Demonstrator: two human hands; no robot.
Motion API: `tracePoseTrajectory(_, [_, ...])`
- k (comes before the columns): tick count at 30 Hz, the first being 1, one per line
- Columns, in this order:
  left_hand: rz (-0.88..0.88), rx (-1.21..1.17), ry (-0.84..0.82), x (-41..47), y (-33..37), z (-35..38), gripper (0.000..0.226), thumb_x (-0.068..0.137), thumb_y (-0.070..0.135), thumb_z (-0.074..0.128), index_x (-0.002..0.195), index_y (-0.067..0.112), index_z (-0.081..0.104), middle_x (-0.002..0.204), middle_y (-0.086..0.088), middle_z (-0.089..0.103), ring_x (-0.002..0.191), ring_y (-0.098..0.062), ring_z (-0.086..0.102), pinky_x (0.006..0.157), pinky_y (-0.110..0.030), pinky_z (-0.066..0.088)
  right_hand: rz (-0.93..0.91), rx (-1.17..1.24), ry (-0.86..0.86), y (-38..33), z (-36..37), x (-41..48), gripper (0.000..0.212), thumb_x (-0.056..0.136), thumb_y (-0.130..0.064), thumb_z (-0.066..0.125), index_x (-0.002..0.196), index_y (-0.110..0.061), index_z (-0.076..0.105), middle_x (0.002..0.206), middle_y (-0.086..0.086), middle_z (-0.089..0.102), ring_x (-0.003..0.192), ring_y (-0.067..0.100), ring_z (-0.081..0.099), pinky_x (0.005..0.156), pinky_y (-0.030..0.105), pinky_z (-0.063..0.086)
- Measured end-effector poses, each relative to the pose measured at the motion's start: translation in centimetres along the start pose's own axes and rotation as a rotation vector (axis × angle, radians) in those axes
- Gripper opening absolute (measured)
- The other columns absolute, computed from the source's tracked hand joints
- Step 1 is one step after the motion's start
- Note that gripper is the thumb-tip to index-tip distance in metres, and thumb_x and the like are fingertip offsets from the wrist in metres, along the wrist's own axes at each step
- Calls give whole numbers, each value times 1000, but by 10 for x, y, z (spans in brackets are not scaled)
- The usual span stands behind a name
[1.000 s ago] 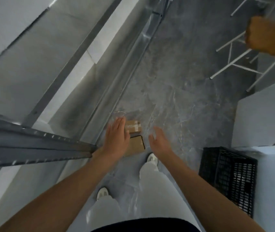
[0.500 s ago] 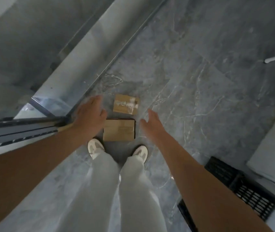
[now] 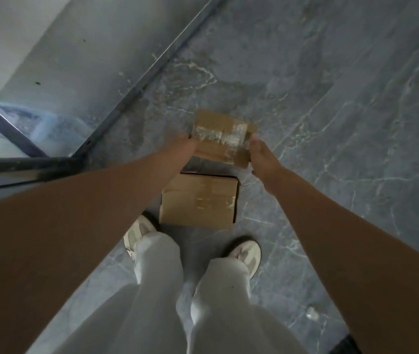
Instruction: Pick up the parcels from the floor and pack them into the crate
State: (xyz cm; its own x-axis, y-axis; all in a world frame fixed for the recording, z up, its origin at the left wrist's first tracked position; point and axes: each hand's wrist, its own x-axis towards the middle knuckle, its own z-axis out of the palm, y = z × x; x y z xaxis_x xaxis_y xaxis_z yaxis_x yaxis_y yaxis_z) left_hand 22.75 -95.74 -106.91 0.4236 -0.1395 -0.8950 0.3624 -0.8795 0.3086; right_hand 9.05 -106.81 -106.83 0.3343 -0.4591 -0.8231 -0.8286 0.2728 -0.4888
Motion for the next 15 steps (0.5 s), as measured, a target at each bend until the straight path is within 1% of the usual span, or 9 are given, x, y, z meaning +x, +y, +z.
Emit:
tracePoseTrajectory(1, [-9,-55,-29,2,-2,2,40,98,20,47,137,10,48,116,-5,57,109,-19,54,97,-26,45,21,52,-10,-4,2,1,56,105,-44,16,145,-11,37,132,7,47,129,20,43,110,37,33])
tracePoseTrajectory(2, [-7,-107,-53,-2,-3,1,41,96,20,49,137,13,49,128,-7,55,117,-23,52,103,-36,42,53,97,-14,-9,2,1,58,104,-48,15,146,-13,35,138,7,45,132,23,41,112,40,33])
tracePoseTrajectory(3, [12,-137,-62,-11,-1,-3,40,94,19,50,135,14,51,128,-7,55,114,-23,53,101,-37,43,93,127,-18,-16,1,-3,60,103,-52,15,148,-15,32,145,7,41,136,25,39,113,44,33])
tracePoseTrajectory(4, [45,-153,-64,-23,3,-9,38,94,18,50,131,14,53,122,-7,57,105,-20,55,91,-32,45,120,151,-18,-26,-1,-11,62,101,-55,15,148,-17,30,148,5,38,137,26,37,114,46,31])
tracePoseTrajectory(6, [95,-157,-37,-59,16,-26,32,94,17,49,124,13,57,110,-7,60,92,-18,55,77,-29,41,121,147,-16,-47,-9,-34,63,101,-56,20,146,-15,32,145,3,39,137,26,37,116,47,30])
tracePoseTrajectory(8, [117,-148,-21,-96,31,-47,28,93,19,49,119,14,60,103,-7,63,89,-19,57,72,-30,41,102,158,-47,-75,-21,-64,62,100,-55,28,146,-14,34,144,5,42,133,25,42,114,45,33])
tracePoseTrajectory(10, [140,-165,4,-134,50,-72,26,94,19,49,117,13,60,92,-3,61,79,-17,56,68,-29,42,56,213,-83,-111,-38,-100,55,100,-51,37,142,-15,39,133,2,48,121,21,49,108,37,38])
tracePoseTrajectory(13, [215,-201,32,-212,90,-117,22,94,20,50,111,12,63,82,-6,58,70,-19,53,63,-29,39,-31,247,-104,-174,-69,-174,32,102,-44,40,123,-24,52,116,-4,57,110,17,56,97,30,42])
tracePoseTrajectory(15, [239,-224,62,-270,114,-145,18,95,23,50,100,14,66,81,-5,60,70,-18,54,62,-30,42,-75,270,-73,-207,-94,-228,33,101,-45,41,121,-23,55,122,0,61,112,19,59,96,31,46])
